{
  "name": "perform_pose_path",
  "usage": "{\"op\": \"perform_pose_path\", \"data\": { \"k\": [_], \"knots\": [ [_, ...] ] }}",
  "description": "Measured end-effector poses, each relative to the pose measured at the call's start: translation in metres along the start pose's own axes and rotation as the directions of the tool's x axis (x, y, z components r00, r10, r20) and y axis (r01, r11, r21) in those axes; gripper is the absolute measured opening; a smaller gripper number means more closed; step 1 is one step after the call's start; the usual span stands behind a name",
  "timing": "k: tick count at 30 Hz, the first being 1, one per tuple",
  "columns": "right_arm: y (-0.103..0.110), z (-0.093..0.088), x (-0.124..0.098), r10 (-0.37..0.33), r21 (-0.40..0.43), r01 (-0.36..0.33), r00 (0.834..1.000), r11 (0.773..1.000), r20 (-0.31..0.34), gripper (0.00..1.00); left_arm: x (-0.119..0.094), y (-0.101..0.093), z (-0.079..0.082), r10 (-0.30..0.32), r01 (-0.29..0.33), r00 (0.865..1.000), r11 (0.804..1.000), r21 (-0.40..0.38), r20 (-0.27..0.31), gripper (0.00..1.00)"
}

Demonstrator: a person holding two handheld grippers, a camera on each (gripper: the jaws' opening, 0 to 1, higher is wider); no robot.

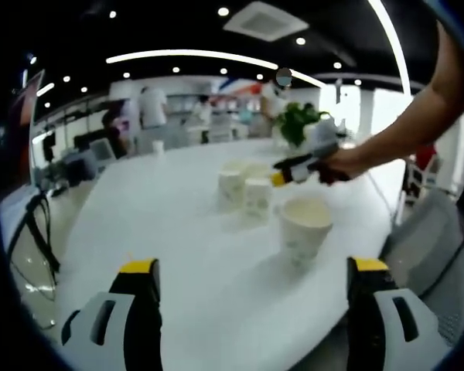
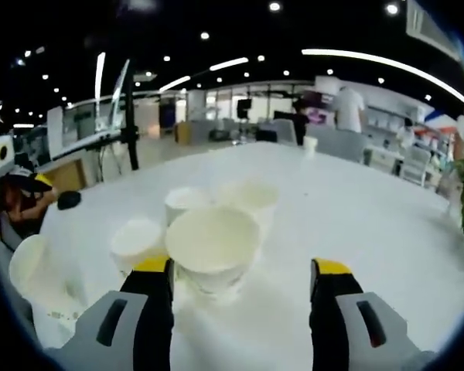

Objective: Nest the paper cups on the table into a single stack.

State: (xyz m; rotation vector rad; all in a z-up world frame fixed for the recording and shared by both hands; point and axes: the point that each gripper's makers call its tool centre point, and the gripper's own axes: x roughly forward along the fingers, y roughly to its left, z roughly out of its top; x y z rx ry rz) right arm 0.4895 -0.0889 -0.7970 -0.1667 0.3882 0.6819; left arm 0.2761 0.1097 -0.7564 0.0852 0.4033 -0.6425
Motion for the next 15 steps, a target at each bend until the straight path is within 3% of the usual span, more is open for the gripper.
{"op": "perform_pose_path", "data": {
  "k": [7,15],
  "knots": [
    [0.012,-0.006,0.013,0.015,-0.001,-0.015,1.000,1.000,0.004,0.55,0.000,-0.001,-0.003,-0.002,0.002,1.000,1.000,0.006,-0.016,1.00],
    [0.014,0.002,0.020,0.023,0.010,-0.024,0.999,1.000,0.031,0.48,0.001,-0.002,-0.004,-0.008,0.008,1.000,1.000,0.007,-0.023,1.00]
  ]
}}
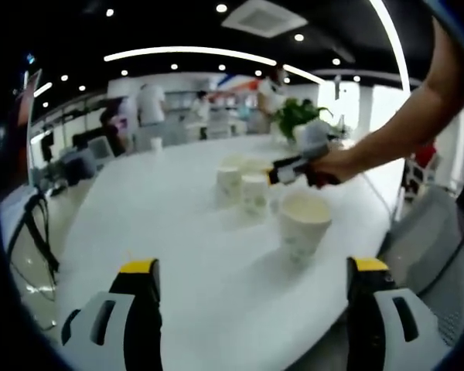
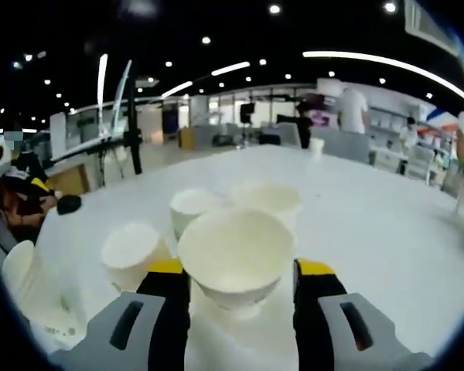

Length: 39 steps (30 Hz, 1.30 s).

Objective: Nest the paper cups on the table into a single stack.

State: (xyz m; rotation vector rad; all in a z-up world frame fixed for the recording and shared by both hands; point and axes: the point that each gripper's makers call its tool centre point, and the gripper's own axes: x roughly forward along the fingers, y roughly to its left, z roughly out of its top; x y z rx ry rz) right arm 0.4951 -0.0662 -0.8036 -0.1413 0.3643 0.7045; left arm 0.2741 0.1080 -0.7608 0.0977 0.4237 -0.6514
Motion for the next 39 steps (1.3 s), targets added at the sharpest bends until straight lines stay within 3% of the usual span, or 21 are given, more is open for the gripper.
{"op": "perform_pose_path", "data": {
  "k": [2,21,39],
  "knots": [
    [-0.002,0.000,0.001,-0.002,-0.004,0.002,1.000,1.000,-0.001,0.44,0.000,0.000,0.000,0.000,0.000,1.000,1.000,-0.001,0.001,1.00],
    [-0.002,0.015,-0.010,0.008,-0.015,-0.008,1.000,1.000,0.019,0.41,0.001,0.002,0.004,0.006,-0.006,1.000,1.000,-0.002,0.006,1.00],
    [-0.010,0.057,-0.022,0.012,-0.021,-0.011,0.998,1.000,0.054,0.40,0.002,0.003,0.005,0.005,-0.005,1.000,1.000,-0.003,0.007,1.00]
  ]
}}
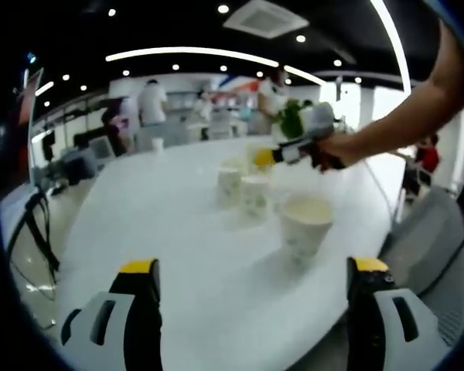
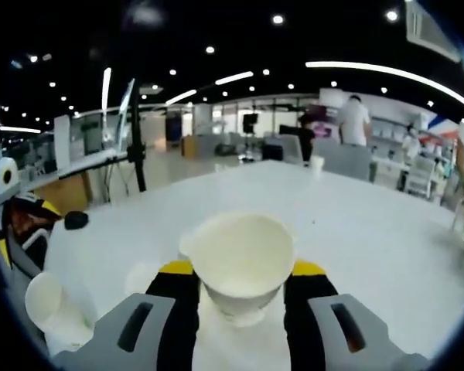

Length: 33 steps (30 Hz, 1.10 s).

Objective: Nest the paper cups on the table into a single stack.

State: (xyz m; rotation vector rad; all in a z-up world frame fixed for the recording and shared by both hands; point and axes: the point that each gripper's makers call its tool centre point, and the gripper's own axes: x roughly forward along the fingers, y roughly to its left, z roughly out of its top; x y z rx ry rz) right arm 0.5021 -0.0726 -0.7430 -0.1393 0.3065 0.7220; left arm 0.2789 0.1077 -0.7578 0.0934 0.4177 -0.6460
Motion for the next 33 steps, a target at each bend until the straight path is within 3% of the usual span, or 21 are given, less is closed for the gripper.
{"op": "perform_pose_path", "data": {
  "k": [12,33],
  "knots": [
    [-0.006,0.017,-0.001,0.001,-0.042,-0.001,1.000,0.999,-0.002,0.40,-0.002,0.000,0.000,-0.003,0.003,1.000,1.000,-0.007,0.009,1.00],
    [-0.024,0.036,-0.011,-0.001,-0.042,0.000,1.000,0.999,-0.025,0.40,-0.003,-0.002,0.002,-0.018,0.018,1.000,1.000,-0.004,0.018,1.00]
  ]
}}
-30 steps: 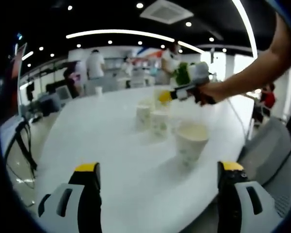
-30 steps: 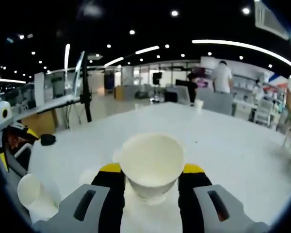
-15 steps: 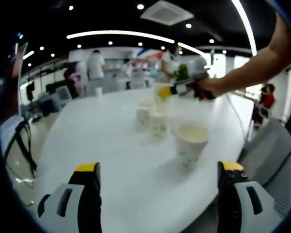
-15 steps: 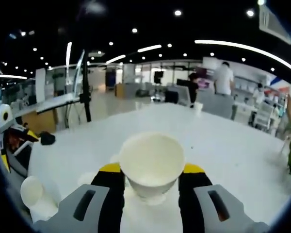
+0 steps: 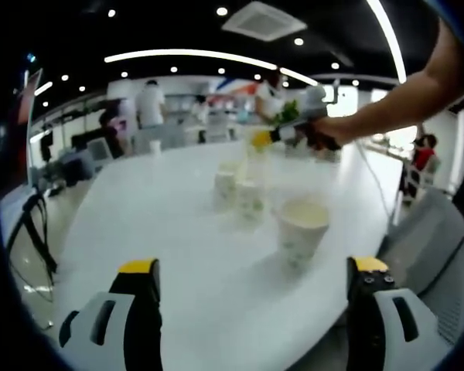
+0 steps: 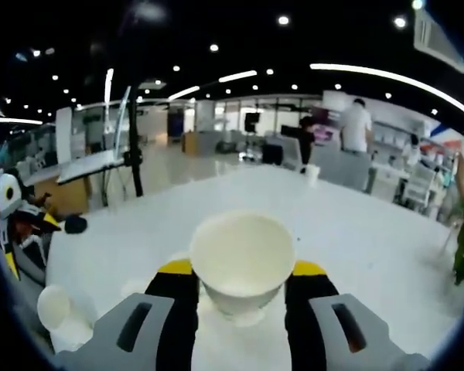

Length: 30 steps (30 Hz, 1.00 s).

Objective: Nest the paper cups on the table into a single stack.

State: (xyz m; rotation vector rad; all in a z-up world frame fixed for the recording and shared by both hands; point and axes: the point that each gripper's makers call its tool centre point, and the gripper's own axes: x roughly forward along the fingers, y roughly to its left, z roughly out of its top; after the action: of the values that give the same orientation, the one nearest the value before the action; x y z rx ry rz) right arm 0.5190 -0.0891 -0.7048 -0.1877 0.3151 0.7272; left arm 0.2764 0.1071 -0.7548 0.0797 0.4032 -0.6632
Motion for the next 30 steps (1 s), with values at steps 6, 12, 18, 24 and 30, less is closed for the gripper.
{"op": "perform_pose_path", "data": {
  "k": [6,12,18,24,30],
  "knots": [
    [0.001,0.003,-0.002,0.001,-0.005,-0.001,1.000,1.000,0.000,0.40,0.000,-0.001,0.000,-0.002,0.002,1.000,1.000,0.000,0.002,1.00],
    [0.006,0.006,-0.002,0.010,-0.008,-0.010,1.000,1.000,0.007,0.40,0.000,-0.001,0.001,-0.003,0.003,1.000,1.000,0.002,0.003,1.00],
    [0.011,0.007,-0.004,0.017,0.003,-0.017,1.000,1.000,0.006,0.40,-0.001,-0.001,0.001,-0.004,0.004,1.000,1.000,-0.005,0.004,1.00],
    [0.018,0.010,-0.006,0.028,-0.004,-0.028,1.000,1.000,0.013,0.40,-0.001,-0.002,0.002,-0.005,0.005,1.000,1.000,-0.005,0.008,1.00],
    [0.023,0.010,-0.007,0.044,-0.003,-0.044,0.999,0.999,0.013,0.40,-0.001,-0.003,0.001,-0.010,0.010,1.000,1.000,-0.007,0.007,1.00]
  ]
}}
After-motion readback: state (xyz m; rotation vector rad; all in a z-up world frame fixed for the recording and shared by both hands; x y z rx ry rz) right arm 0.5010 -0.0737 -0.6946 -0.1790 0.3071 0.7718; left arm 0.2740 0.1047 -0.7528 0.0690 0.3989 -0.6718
